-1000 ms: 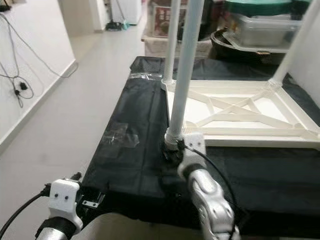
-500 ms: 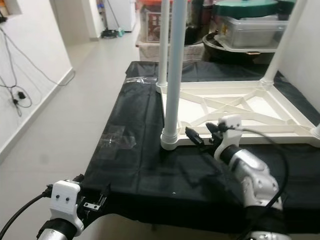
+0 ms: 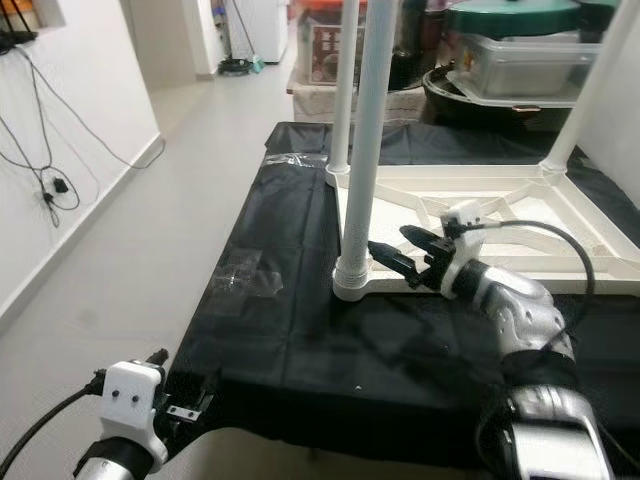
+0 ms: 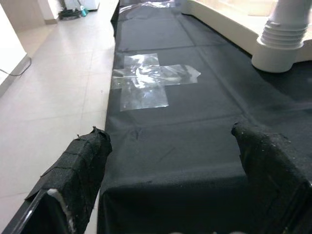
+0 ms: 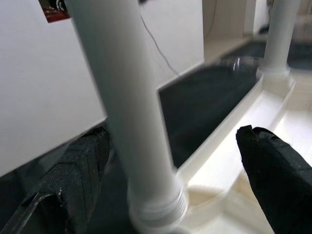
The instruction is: Building children table
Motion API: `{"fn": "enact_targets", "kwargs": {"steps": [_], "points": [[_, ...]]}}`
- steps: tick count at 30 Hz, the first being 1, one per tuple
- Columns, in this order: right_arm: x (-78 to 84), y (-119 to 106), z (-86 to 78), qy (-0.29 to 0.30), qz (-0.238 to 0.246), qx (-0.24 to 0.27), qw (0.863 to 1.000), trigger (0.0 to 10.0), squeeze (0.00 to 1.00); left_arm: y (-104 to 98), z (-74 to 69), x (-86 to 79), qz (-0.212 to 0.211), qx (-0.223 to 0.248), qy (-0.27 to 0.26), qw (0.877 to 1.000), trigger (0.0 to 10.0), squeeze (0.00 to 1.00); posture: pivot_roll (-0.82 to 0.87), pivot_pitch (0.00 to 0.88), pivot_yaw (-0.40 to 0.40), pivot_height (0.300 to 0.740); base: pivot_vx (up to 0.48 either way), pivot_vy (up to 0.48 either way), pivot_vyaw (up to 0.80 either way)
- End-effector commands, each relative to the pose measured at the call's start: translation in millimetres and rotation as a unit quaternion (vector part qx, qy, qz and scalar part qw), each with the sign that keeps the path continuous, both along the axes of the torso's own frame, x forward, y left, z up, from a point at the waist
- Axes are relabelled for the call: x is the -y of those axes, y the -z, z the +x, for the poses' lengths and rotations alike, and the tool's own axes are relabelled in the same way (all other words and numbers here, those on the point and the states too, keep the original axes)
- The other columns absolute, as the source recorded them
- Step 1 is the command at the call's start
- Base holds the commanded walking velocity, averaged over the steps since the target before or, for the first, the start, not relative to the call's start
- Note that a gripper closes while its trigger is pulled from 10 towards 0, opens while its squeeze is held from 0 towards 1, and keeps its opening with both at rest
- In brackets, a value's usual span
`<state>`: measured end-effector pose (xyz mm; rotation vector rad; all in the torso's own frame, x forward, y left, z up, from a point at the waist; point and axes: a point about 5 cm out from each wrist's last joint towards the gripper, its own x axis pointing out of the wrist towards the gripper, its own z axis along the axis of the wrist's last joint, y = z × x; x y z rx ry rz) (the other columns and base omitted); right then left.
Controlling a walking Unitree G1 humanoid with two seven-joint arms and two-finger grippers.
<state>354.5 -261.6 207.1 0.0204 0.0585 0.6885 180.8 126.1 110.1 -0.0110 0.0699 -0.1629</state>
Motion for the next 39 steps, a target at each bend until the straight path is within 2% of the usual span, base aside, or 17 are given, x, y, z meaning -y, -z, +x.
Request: {"fn": "enact_targets", "kwargs": {"steps": [1, 10, 23, 39], "points": [[-2.5, -1, 2.5, -0.011, 0.006, 0.004, 1.000, 10.0, 0.00, 3, -1.1, 0.3, 0.002, -0.009, 0.001, 1.000, 10.0, 0.00, 0.09, 0.039, 0.004, 0.740, 0.000, 0.000, 0.00], [-9.4, -6, 11.6, -0.040, 0.001, 0.008, 0.999, 10.0, 0.00, 2, 0.3, 1.2, 0.000, -0.006, -0.002, 1.000, 10.0, 0.00, 0.10, 0.047, -0.006, 0.740, 0.000, 0.000, 0.00], [-18.2, -7, 16.5, -0.072, 0.000, 0.015, 0.997, 10.0, 0.00, 2, -0.1, 1.1, 0.001, -0.006, -0.003, 1.000, 10.0, 0.00, 0.10, 0.051, -0.007, 0.740, 0.000, 0.000, 0.00], [-45.2, -7, 26.5, -0.094, 0.012, 0.031, 0.995, 10.0, 0.00, 1, 0.1, 1.5, 0.004, -0.005, -0.003, 1.000, 10.0, 0.00, 0.11, 0.051, -0.011, 0.740, 0.000, 0.000, 0.00]]}}
